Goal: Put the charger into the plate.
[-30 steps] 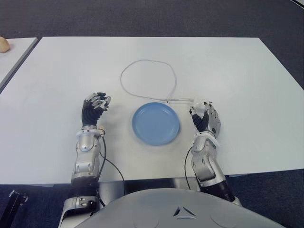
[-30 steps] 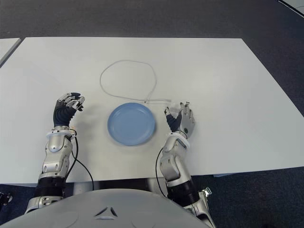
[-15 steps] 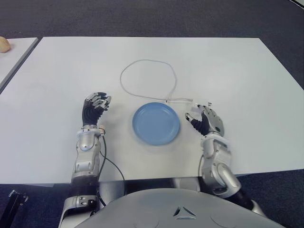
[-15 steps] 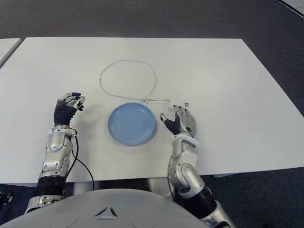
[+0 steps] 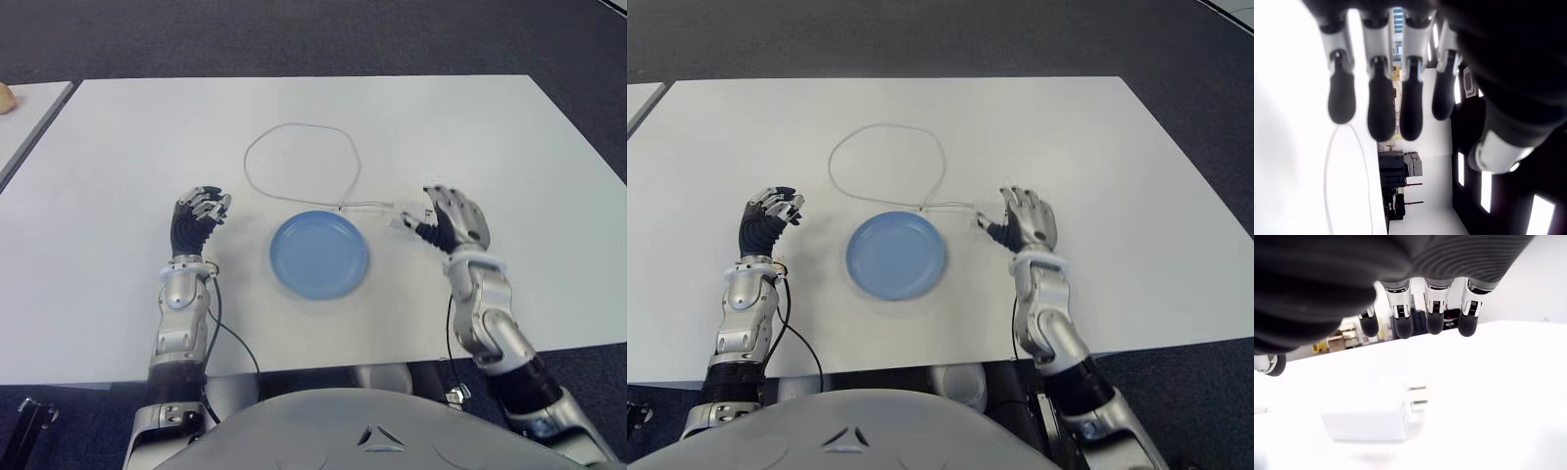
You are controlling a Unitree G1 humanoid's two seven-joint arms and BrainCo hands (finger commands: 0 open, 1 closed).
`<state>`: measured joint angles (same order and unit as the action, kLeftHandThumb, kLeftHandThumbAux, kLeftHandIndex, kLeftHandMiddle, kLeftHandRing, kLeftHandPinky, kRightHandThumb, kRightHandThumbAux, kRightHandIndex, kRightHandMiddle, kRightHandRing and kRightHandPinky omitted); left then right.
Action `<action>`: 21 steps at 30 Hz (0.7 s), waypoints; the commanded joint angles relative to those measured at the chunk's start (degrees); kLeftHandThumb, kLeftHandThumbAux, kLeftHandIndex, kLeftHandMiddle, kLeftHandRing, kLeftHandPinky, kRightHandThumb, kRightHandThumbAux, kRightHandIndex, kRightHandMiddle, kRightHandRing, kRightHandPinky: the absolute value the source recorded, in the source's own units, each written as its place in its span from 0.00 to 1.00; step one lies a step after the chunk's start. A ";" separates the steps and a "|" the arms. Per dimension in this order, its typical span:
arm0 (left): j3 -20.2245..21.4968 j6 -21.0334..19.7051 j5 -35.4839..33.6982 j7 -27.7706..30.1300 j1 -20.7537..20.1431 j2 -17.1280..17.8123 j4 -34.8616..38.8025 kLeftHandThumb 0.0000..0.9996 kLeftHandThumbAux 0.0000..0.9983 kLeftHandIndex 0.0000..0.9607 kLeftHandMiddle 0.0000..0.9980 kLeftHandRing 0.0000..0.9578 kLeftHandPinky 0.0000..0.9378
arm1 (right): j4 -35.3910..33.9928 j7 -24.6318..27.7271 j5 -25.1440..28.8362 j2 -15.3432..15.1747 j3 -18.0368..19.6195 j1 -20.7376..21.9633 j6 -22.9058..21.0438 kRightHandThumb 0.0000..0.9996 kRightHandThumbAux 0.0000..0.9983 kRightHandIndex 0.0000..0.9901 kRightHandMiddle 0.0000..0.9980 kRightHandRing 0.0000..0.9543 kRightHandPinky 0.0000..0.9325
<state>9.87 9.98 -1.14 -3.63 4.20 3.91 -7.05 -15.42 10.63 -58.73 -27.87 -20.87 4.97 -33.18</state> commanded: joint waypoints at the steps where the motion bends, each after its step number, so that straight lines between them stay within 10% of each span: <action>1: -0.49 -0.77 0.10 -0.36 -0.24 -0.64 -0.55 0.84 0.68 0.43 0.49 0.64 0.64 | -2.65 7.59 -1.52 0.87 1.16 11.56 -0.24 0.68 0.19 0.00 0.00 0.00 0.00; 21: -1.57 -1.71 -0.15 -0.06 -1.79 -1.12 -1.19 0.84 0.68 0.43 0.49 0.63 0.62 | 8.35 23.60 1.95 -10.87 2.09 30.54 16.92 0.58 0.14 0.00 0.00 0.00 0.00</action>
<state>8.37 8.55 -0.98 -4.03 2.93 3.04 -7.23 -8.51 31.74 -57.01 -37.57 -17.27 35.02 -18.95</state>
